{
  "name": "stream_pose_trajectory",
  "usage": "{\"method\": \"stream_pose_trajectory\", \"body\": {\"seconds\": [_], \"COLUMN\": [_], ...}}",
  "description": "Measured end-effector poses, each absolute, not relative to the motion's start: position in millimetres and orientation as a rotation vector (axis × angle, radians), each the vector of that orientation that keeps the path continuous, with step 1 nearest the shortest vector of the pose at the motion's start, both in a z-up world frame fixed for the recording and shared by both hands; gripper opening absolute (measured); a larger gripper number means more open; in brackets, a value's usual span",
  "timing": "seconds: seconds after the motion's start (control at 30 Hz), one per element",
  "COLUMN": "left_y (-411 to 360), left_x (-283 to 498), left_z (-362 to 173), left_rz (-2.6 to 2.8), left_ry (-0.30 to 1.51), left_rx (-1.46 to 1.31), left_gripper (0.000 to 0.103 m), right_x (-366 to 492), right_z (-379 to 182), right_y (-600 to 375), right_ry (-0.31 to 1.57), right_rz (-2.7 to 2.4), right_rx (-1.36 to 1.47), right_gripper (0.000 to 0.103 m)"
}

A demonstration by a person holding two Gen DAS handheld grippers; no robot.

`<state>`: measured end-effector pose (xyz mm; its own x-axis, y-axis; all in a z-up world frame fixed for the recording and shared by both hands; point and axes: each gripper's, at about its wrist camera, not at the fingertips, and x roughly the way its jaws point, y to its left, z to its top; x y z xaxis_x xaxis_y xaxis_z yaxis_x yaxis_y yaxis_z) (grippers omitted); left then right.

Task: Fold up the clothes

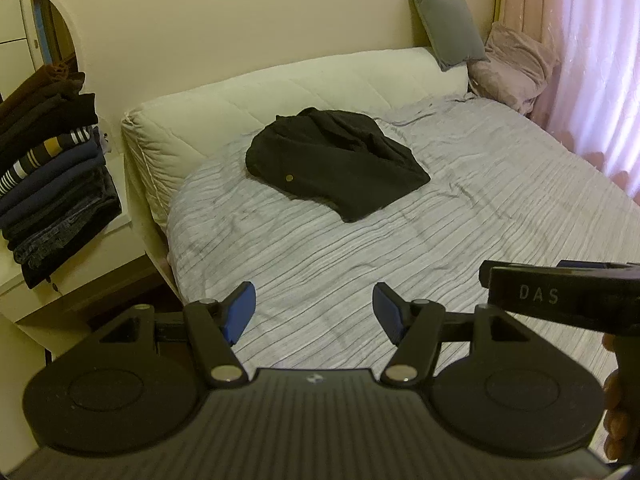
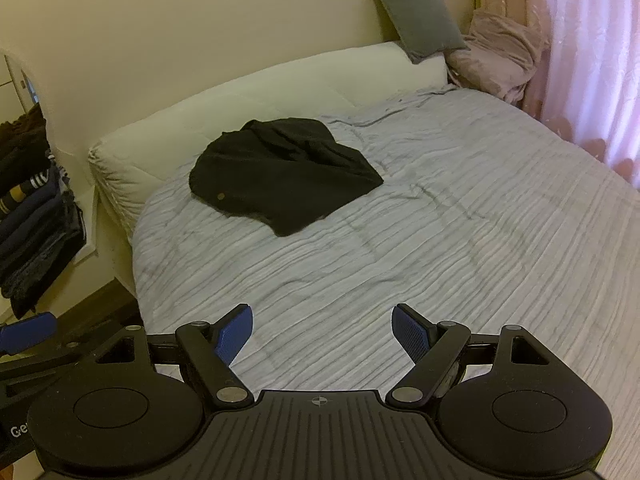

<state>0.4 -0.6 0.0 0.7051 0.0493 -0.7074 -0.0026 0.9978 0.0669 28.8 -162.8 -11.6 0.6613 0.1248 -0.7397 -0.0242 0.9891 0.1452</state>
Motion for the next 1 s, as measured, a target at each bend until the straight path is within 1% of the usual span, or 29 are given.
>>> {"method": "stream_pose_trajectory", "body": {"seconds": [0.5, 1.0], "left_y": [-2.4, -4.2], "left_x": [-0.1, -3.0], "left_z": [3.6, 3.5], "left_rz": [0.025, 0.021], "left_ry": [0.797, 0.809], "left_rx": [0.048, 0.055], "left_gripper": [0.061, 0.061], "right_x": [22.9, 15.0], "right_z": [-16.4, -18.5], "right_y": [-181.7, -177.1], "right_ry": [0.838, 0.856], "right_rz": [0.089, 0.077], "right_rx": [0.122, 0.132], "right_gripper": [0.08, 0.08]}}
